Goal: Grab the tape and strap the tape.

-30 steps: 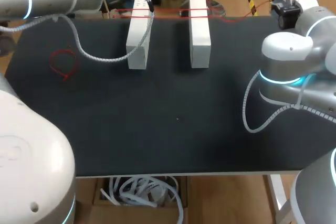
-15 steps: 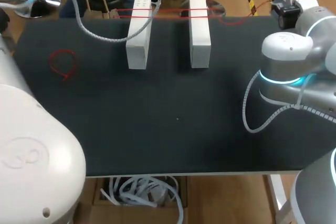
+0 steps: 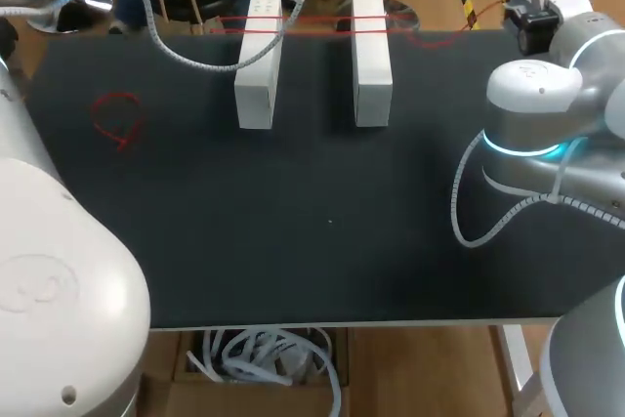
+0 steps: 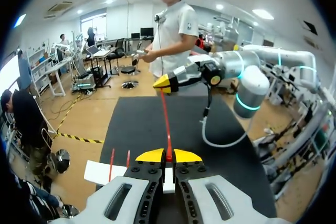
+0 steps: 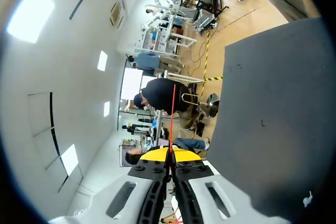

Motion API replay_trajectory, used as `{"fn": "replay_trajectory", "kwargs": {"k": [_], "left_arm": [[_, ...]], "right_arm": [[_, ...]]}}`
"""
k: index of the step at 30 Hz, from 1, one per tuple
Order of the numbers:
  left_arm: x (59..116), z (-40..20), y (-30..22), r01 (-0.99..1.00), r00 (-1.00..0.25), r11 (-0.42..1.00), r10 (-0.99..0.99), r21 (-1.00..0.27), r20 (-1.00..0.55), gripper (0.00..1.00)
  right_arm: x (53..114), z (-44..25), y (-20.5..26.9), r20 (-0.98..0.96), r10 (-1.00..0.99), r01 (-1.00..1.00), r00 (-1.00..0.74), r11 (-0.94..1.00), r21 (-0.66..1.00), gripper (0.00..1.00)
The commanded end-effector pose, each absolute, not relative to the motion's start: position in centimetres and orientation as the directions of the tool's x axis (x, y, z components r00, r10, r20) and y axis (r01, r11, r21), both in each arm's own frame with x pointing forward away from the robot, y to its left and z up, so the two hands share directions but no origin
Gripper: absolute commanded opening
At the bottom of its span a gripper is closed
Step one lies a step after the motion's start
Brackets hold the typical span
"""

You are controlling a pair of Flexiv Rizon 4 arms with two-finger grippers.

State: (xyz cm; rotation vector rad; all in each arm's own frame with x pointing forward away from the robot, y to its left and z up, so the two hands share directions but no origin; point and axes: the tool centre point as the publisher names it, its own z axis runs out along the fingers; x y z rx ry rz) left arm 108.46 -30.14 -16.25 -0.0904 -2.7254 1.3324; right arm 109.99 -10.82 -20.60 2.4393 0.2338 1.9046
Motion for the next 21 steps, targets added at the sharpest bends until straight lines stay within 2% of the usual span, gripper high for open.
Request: {"fn": "replay_trajectory", "kwargs": {"k": [1,6,14,21], "left_arm": [[108.3,-15.9,-31.9,-0.004,-0.992,0.678,0.089,-0.736,0.088,0.00],[108.2,-15.7,-33.2,0.004,-0.991,0.697,0.101,-0.717,0.093,0.00],[108.0,-15.2,-34.4,0.005,-0.991,0.786,0.084,-0.618,0.100,0.00],[108.0,-15.1,-34.9,0.001,-0.992,0.797,0.078,-0.604,0.101,0.00]], "right_arm": [[110.0,-20.4,-10.8,0.960,0.143,0.096,0.242,-0.988,0.123,0.00],[110.0,-20.4,-10.8,0.960,0.143,0.096,0.242,-0.988,0.123,0.00],[110.0,-20.4,-10.8,0.960,0.143,0.096,0.242,-0.988,0.123,0.00],[110.0,-20.4,-10.8,0.960,0.143,0.096,0.242,-0.988,0.123,0.00]]}}
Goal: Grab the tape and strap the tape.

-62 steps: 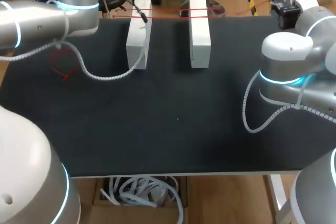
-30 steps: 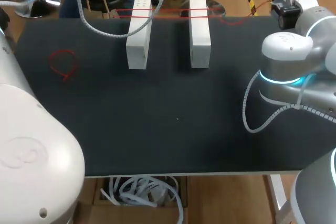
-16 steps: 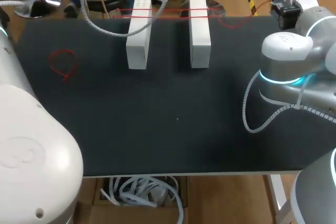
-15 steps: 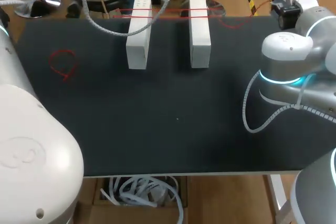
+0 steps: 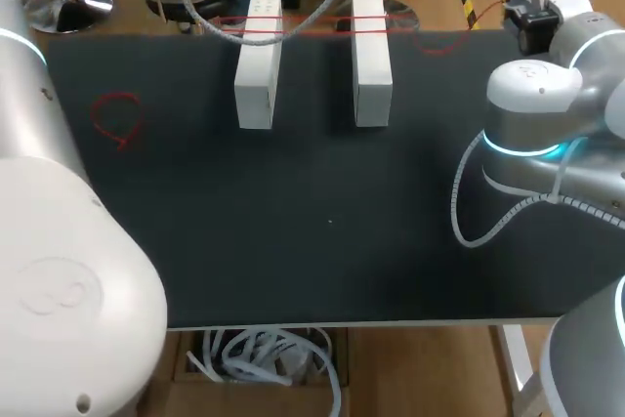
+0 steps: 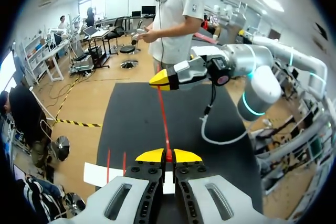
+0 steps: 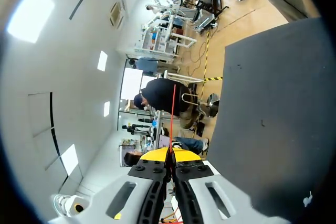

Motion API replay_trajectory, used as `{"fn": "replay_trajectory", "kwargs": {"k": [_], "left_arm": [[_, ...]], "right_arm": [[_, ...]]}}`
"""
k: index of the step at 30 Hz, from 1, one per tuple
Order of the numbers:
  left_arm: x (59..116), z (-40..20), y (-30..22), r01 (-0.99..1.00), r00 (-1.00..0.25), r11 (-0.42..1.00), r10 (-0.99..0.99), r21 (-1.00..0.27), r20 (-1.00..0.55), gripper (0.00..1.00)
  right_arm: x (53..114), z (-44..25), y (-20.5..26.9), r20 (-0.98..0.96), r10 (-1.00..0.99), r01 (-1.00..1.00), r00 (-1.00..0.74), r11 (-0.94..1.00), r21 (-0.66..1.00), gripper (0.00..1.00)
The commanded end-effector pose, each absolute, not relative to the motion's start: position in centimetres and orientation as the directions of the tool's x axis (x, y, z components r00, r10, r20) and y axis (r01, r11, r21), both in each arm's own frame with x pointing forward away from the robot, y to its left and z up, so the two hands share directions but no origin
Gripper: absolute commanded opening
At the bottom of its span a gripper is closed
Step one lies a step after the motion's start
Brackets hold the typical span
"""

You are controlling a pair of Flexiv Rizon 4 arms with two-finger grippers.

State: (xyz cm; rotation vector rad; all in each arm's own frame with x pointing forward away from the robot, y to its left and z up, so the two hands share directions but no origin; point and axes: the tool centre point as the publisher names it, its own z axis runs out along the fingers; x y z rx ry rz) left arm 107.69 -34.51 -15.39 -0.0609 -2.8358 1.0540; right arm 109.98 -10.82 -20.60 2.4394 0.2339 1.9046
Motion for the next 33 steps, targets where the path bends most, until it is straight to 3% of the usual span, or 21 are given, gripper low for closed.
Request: {"fn": "replay_trajectory", "kwargs": {"k": [1,15,22,33], "left_arm": [[108.0,-15.0,-35.0,0.001,-0.992,0.797,0.078,-0.604,0.101,0.00],[108.1,-15.1,-35.4,0.028,-0.987,0.785,0.119,-0.619,0.107,0.00],[108.1,-15.1,-35.4,0.028,-0.987,0.785,0.119,-0.619,0.107,0.00],[108.1,-15.1,-35.4,0.028,-0.987,0.785,0.119,-0.619,0.107,0.00]], "right_arm": [[110.0,-20.4,-10.8,0.960,0.143,0.096,0.242,-0.988,0.123,0.00],[110.0,-20.4,-10.8,0.960,0.143,0.096,0.242,-0.988,0.123,0.00],[110.3,-19.8,-11.5,0.898,0.408,0.181,0.167,-0.908,0.378,0.00],[109.3,-18.7,-12.1,0.612,0.790,0.295,0.030,-0.592,0.750,0.00]]}}
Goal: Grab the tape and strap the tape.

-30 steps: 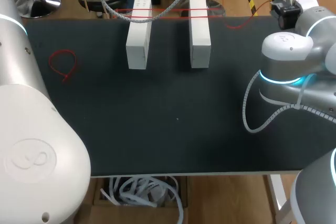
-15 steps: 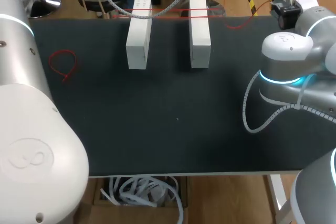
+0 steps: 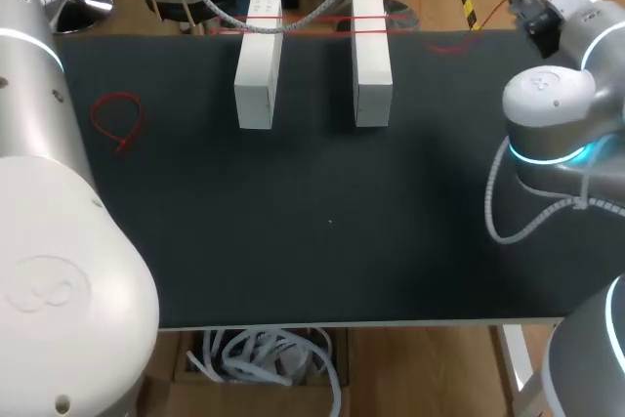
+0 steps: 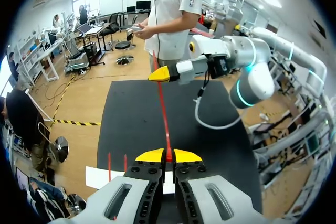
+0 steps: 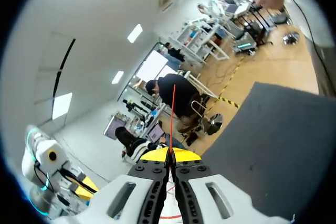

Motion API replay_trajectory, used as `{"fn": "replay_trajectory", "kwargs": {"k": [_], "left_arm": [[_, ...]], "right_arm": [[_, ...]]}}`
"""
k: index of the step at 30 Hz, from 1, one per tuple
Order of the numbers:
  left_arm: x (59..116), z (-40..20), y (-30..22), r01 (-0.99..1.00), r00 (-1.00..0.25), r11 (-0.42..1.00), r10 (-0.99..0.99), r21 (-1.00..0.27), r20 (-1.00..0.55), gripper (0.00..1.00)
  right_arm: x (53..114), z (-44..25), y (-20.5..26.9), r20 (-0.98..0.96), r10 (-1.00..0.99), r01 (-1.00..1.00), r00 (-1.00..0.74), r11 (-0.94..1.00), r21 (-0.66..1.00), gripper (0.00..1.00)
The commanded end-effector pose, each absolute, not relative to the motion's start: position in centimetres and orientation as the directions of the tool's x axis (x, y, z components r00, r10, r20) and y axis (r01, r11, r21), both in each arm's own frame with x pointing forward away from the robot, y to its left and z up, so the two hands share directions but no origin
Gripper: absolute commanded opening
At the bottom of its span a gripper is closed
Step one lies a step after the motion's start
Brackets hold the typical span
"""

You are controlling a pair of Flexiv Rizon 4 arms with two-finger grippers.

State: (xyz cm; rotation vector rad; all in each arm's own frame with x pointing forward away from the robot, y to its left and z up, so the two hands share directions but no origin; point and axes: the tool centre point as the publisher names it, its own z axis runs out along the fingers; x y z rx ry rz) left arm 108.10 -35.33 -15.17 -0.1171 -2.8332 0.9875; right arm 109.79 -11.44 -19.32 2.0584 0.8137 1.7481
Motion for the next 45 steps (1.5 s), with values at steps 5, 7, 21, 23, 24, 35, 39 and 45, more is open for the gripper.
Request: {"fn": "replay_trajectory", "kwargs": {"k": [5,7,21,23,24,35,39,45], "left_arm": [[108.1,-15.1,-35.4,0.028,-0.987,0.785,0.119,-0.619,0.107,0.00],[108.1,-15.1,-35.4,0.028,-0.987,0.785,0.119,-0.619,0.107,0.00],[108.1,-15.1,-35.4,0.028,-0.987,0.785,0.119,-0.619,0.107,0.00],[108.1,-15.1,-35.4,0.028,-0.987,0.785,0.119,-0.619,0.107,0.00],[108.1,-15.1,-35.4,0.028,-0.987,0.785,0.119,-0.619,0.107,0.00],[108.1,-15.1,-35.4,0.028,-0.987,0.785,0.119,-0.619,0.107,0.00],[108.1,-15.1,-35.4,0.028,-0.987,0.785,0.119,-0.619,0.107,0.00],[108.1,-15.1,-35.4,0.028,-0.987,0.785,0.119,-0.619,0.107,0.00]], "right_arm": [[109.0,-18.4,-12.3,0.398,0.915,0.350,-0.069,-0.352,0.868,0.00],[109.1,-18.4,-12.5,0.321,0.941,0.360,-0.104,-0.265,0.895,0.00],[109.6,-17.2,-12.9,-0.115,0.937,0.350,-0.329,0.234,0.907,0.00],[109.7,-17.0,-12.7,-0.168,0.915,0.338,-0.368,0.300,0.892,0.00],[109.7,-17.0,-12.7,-0.186,0.906,0.330,-0.381,0.321,0.888,0.00],[109.3,-16.7,-11.6,-0.438,0.753,0.223,-0.490,0.595,0.772,0.00],[109.2,-16.5,-11.7,-0.527,0.686,0.191,-0.502,0.682,0.706,0.00],[109.3,-16.4,-12.0,-0.639,0.573,0.149,-0.514,0.793,0.591,0.00]]}}
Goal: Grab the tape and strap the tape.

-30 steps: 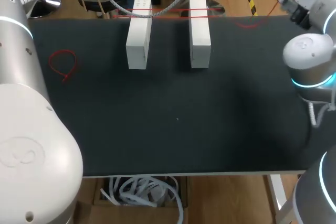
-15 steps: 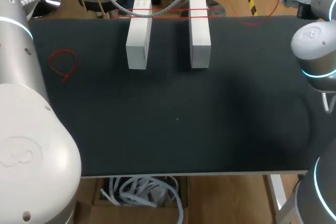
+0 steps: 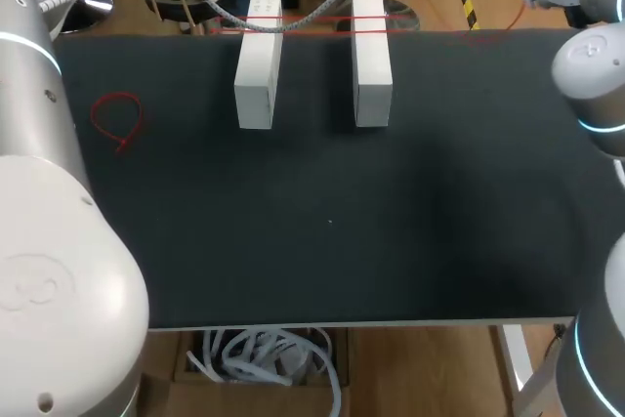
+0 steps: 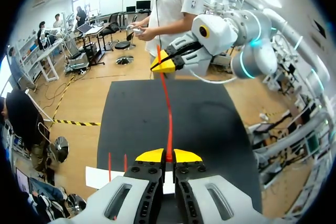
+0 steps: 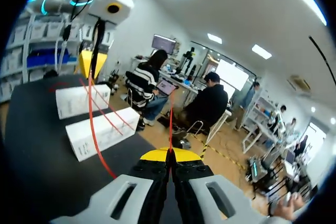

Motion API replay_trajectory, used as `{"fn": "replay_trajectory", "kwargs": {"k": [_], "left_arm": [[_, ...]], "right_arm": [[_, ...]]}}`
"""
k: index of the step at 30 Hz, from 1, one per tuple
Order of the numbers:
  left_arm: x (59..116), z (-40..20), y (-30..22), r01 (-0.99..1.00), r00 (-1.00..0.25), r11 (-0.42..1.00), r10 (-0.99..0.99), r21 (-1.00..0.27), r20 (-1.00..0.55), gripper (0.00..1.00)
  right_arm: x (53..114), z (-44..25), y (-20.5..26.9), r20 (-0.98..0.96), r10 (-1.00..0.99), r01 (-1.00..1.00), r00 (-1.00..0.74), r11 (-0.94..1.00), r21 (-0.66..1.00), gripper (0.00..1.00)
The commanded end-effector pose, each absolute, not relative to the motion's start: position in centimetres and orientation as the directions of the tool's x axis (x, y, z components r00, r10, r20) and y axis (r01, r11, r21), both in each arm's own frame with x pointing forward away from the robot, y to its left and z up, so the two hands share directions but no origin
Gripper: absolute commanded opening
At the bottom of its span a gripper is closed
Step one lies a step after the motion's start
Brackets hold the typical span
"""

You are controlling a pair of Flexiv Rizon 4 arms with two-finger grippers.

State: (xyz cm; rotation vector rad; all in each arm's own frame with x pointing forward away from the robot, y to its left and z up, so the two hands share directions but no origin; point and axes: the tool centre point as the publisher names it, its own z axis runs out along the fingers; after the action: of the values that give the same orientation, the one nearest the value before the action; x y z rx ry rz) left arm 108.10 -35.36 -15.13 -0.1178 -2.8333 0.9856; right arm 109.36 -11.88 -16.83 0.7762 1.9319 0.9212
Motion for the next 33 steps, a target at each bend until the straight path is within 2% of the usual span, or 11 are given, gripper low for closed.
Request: {"fn": "replay_trajectory", "kwargs": {"k": [1,11,13,14,29,33], "left_arm": [[108.15,-15.09,-35.38,0.028,-0.987,0.785,0.119,-0.619,0.107,0.00],[108.15,-15.09,-35.38,0.028,-0.987,0.785,0.119,-0.619,0.107,0.00],[108.15,-15.09,-35.38,0.028,-0.987,0.785,0.119,-0.619,0.107,0.00],[108.15,-15.09,-35.38,0.028,-0.987,0.785,0.119,-0.619,0.107,0.00],[108.15,-15.09,-35.38,0.028,-0.987,0.785,0.119,-0.619,0.107,0.00],[108.15,-15.09,-35.38,0.028,-0.987,0.785,0.119,-0.619,0.107,0.00]], "right_arm": [[109.38,-16.37,-12.16,-0.660,0.553,0.142,-0.508,0.810,0.569,0.00],[109.06,-16.16,-12.47,-0.708,0.489,0.163,-0.509,0.862,0.479,0.00],[108.97,-16.13,-12.55,-0.707,0.508,0.172,-0.492,0.853,0.493,0.00],[108.98,-16.02,-12.69,-0.654,0.590,0.207,-0.473,0.796,0.568,0.00],[108.98,-16.02,-12.69,-0.654,0.590,0.207,-0.473,0.796,0.568,0.00],[109.13,-16.07,-12.72,-0.765,0.494,0.190,-0.414,0.869,0.457,0.00]]}}
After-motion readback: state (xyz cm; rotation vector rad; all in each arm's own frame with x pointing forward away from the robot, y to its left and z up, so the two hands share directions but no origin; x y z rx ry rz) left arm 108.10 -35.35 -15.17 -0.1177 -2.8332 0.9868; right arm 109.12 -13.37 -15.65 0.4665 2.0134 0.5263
